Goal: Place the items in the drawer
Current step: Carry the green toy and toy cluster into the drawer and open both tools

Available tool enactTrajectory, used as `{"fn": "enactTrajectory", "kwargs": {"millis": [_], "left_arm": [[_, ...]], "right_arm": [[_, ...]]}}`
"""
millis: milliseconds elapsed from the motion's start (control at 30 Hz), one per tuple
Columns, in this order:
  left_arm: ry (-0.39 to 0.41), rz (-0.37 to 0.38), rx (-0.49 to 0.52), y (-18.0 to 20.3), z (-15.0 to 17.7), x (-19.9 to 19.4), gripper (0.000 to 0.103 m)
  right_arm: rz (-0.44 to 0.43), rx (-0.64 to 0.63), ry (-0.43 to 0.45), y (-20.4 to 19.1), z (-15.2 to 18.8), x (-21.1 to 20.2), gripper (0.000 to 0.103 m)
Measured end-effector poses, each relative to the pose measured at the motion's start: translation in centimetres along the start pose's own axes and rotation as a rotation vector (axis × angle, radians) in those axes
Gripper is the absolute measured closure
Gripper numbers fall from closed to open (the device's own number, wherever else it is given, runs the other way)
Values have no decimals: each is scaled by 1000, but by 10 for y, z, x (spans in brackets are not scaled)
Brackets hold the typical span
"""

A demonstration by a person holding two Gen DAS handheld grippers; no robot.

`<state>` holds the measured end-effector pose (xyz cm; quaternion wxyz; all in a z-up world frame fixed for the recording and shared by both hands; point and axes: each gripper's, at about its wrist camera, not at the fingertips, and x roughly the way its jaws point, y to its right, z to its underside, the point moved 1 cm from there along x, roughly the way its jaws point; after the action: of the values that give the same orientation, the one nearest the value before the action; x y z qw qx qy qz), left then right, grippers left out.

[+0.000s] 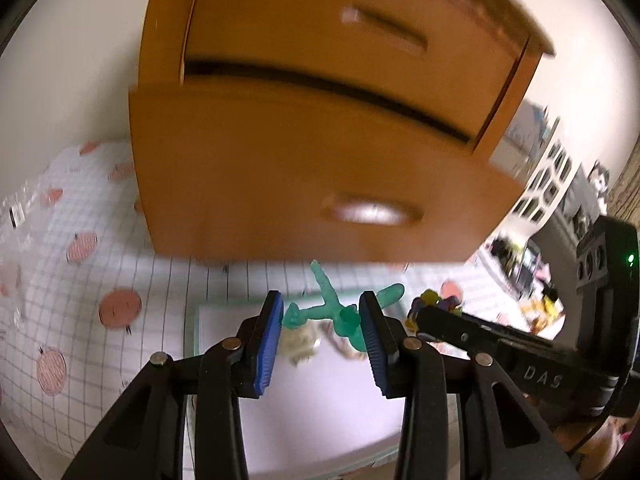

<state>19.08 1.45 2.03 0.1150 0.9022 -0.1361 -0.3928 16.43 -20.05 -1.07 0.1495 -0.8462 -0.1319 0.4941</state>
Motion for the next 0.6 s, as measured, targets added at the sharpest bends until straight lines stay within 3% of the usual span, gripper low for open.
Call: {"fn": "enactTrajectory", "kwargs": {"millis": [400, 600], "left_arm": [[206, 49, 20, 10, -92, -46, 62], [259, 36, 52, 16, -130, -51, 62]], "right_arm": [[-25, -91, 180, -45, -71, -63, 54], [-14, -100, 236, -58, -115, -80, 54]]}}
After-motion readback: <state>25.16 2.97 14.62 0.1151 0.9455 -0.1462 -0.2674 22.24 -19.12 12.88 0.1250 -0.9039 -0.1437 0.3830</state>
